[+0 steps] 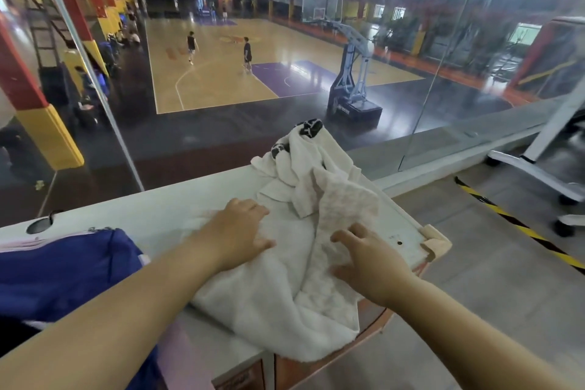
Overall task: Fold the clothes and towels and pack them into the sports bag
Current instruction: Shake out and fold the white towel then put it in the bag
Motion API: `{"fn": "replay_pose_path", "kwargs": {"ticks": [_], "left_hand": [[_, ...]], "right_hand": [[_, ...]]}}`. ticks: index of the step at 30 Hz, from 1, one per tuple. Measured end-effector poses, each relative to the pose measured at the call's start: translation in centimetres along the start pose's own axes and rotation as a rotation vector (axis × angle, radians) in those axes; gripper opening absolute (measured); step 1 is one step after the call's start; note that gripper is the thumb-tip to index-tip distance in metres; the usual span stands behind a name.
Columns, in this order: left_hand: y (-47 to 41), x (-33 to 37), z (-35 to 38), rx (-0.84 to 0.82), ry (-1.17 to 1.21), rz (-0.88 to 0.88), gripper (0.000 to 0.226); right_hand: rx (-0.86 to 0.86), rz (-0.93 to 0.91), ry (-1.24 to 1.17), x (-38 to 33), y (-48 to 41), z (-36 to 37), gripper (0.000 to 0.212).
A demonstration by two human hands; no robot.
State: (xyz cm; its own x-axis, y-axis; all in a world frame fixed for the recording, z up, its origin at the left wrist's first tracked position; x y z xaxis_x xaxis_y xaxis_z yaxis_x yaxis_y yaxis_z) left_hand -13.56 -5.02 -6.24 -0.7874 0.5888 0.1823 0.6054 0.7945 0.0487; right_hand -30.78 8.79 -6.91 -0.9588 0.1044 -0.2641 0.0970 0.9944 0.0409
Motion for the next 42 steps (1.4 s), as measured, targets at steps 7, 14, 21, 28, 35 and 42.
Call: {"fn": "replay_pose_path", "kwargs": {"ticks": [7, 14, 21, 28, 35, 42], "left_hand": [[-0.4, -0.4, 3.2, -0.222, -0.315, -0.03, 0.046], [0.4, -2.9, 0.1, -0.012, -0.32, -0.167, 0.014], [0.7, -5.0, -2.8, -0.041, -0.253, -0.289, 0.013], [-2.2, 0.6, -1.2, -0.208, -0.007, -0.09, 0.034], [-6.9, 4.5, 3.4, -0.222, 0.007, -0.014, 0.033], [-7.9, 4.7, 5.1, -0.257, 0.076, -0.064, 0.026]], "right_hand": [[-0.079, 0.228, -0.098, 1.2, 1.2, 3.2, 0.072], [0.131, 0.088, -0.06, 2.0, 0.7, 2.2, 0.017], [0.472, 0.131, -0.189, 2.4, -0.1, -3.6, 0.02], [0.177, 0.274, -0.033, 3.1, 1.1, -4.0, 0.022], [-0.036, 0.407, -0.25, 4.9, 2.7, -0.2, 0.048], [0.028, 0.468, -0.248, 6.7, 2.3, -0.1, 0.017]]}}
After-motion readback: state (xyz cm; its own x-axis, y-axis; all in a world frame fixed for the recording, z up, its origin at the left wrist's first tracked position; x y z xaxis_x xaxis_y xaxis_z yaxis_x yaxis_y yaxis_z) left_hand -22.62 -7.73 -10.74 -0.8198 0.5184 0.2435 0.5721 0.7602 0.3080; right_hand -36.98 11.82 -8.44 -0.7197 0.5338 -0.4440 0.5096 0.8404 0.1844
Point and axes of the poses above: each hand's wrist, its own y-axis away from the middle knuckle, its own z-axis out of the palm, x = y × z, the point moved 3 cm from there along -y, towards the middle knuckle, and after that the axes turned 9 degrees about -z, right-handed, at the moved point
